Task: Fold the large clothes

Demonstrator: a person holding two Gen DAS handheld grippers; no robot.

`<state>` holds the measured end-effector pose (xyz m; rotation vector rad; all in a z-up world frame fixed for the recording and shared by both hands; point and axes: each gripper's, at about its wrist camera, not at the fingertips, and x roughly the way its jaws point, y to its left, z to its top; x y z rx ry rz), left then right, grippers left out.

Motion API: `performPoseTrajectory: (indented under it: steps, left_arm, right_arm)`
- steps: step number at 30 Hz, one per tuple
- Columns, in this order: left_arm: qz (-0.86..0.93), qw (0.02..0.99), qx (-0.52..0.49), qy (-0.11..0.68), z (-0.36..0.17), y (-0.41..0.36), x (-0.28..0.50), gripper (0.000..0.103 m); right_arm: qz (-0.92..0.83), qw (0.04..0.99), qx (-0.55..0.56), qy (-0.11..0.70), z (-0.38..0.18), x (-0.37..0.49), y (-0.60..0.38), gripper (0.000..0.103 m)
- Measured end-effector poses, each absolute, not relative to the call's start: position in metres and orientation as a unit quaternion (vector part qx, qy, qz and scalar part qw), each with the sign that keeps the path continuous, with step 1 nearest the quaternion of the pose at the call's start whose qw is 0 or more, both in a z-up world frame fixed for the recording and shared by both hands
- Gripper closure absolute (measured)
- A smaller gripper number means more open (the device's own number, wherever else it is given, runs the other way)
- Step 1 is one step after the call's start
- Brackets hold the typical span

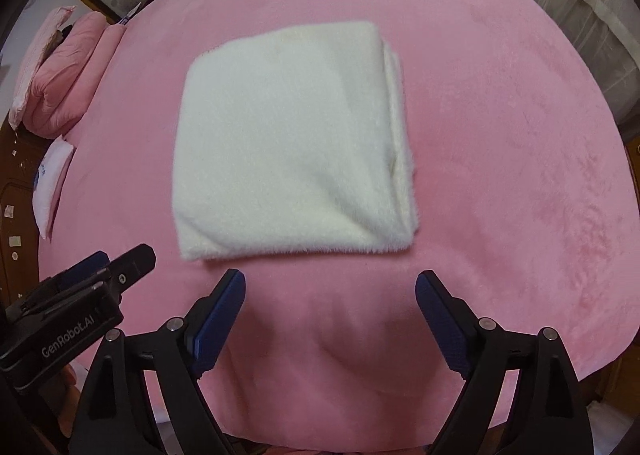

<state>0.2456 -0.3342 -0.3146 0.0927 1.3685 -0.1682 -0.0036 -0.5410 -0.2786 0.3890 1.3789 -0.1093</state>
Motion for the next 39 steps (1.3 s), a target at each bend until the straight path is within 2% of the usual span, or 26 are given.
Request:
performPoseTrajectory:
  steps: [6,17,32,35,39]
  left_arm:
    - [-0.078,0.781,0.050,0.618,-0.299,-0.320,0.235,0.034]
    - [-0.074,0.783,0.049,0.616,-0.288,-0.298,0.221,0.034]
    - [-0.074,0.774,0.041,0.628,-0.303,-0.288,0.218,0.034]
    - [-0.097,0.767,0.019,0.634,-0.326,-0.282,0.236,0.034]
    - [-0.138,0.753,-0.022,0.643,-0.362,-0.266,0.271,0.034]
  right_arm:
    - [-0.049,0.762,0.163,0.625,-0.253,0.005,-0.530,0.013]
    - [-0.051,0.750,0.170,0.637,-0.263,-0.001,-0.545,0.013]
    - [-0.044,0.754,0.165,0.634,-0.273,0.005,-0.550,0.012]
    - [-0.007,0.753,0.227,0.618,-0.292,0.012,-0.570,0.012]
    - [0.013,0.729,0.342,0.593,-0.345,0.029,-0.620,0.012]
